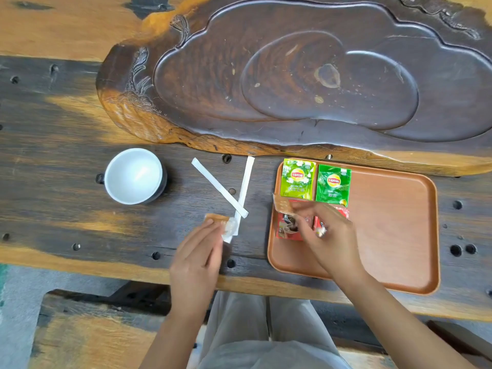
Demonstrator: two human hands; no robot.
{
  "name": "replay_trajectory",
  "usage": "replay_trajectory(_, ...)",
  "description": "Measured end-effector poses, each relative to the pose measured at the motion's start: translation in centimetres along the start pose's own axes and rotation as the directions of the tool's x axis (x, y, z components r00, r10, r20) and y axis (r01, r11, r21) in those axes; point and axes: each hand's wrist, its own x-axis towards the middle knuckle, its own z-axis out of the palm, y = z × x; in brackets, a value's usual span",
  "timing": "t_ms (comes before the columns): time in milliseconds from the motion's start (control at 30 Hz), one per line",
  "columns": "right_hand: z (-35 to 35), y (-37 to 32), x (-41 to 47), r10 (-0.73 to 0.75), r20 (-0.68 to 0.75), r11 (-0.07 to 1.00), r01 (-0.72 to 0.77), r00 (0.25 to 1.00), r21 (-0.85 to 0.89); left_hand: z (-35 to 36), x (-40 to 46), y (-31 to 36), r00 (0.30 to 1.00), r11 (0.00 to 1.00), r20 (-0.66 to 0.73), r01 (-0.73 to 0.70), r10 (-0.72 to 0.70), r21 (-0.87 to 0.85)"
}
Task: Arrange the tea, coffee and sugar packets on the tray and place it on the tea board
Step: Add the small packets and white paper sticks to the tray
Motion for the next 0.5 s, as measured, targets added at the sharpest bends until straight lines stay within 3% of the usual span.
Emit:
replay_trajectory(133,-3.9,2.4,-3.8,-0.141,0.042,0.98,0.146,0.989,-0.135,2.7,-2.1,3.1,0.993,0.992,0.082,-0.078,0.086,-0.098)
replay_trajectory(267,-5.7,4.6,-6.9,-0.252,0.148,0.925,0.283,0.956,-0.255,4.9,-3.3,5.3,0.969,0.982,0.162,-0.181,0.189,-0.06)
replay_trajectory(500,-5.0,7.0,-8.8,-0.305,0.254,0.865,0.379,0.918,-0.329,7.3,-4.1,6.1,0.937,0.973,0.267,-0.229,0.225,-0.014)
